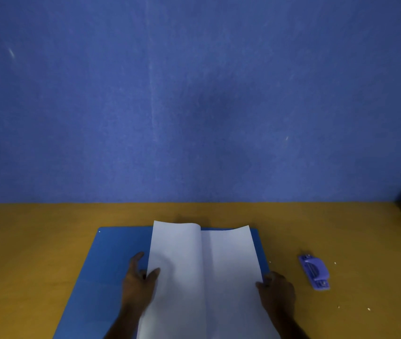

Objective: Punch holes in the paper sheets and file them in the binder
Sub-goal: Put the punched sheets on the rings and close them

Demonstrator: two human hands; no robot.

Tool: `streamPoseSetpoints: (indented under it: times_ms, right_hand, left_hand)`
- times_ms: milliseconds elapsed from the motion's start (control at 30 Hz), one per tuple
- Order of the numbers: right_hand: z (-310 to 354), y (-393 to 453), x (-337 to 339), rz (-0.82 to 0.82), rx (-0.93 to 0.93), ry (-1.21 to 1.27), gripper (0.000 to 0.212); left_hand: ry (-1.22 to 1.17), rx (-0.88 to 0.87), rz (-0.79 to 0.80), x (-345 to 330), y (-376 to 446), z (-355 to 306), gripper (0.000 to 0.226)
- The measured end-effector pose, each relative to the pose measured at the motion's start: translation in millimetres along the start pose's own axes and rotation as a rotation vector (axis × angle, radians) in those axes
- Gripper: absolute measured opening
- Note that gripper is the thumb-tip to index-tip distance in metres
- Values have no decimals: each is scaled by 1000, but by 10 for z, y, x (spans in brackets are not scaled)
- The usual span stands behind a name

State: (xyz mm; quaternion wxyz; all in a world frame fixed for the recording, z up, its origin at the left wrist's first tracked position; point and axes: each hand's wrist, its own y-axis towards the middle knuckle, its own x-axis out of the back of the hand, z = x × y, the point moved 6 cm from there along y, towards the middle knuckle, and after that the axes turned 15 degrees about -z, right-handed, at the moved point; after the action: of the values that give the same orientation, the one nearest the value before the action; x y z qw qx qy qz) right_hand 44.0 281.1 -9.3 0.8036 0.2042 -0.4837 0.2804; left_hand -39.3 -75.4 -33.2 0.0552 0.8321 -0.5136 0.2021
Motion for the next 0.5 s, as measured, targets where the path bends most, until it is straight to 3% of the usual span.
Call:
streamPoseSetpoints:
  times_ms: [200, 367, 500]
  right_hand:
    - [-35, 18, -52, -75, 86, -49, 39]
    - [4, 7, 13, -60, 105, -74, 9]
    - [69, -24, 101, -56, 81, -32, 8]
  left_hand:
    - [-51, -15, 88, -186, -140, -119, 43]
    - [-15, -158, 94, -342, -306, -365, 27]
    - [-3, -198, 210, -537, -455, -495, 18]
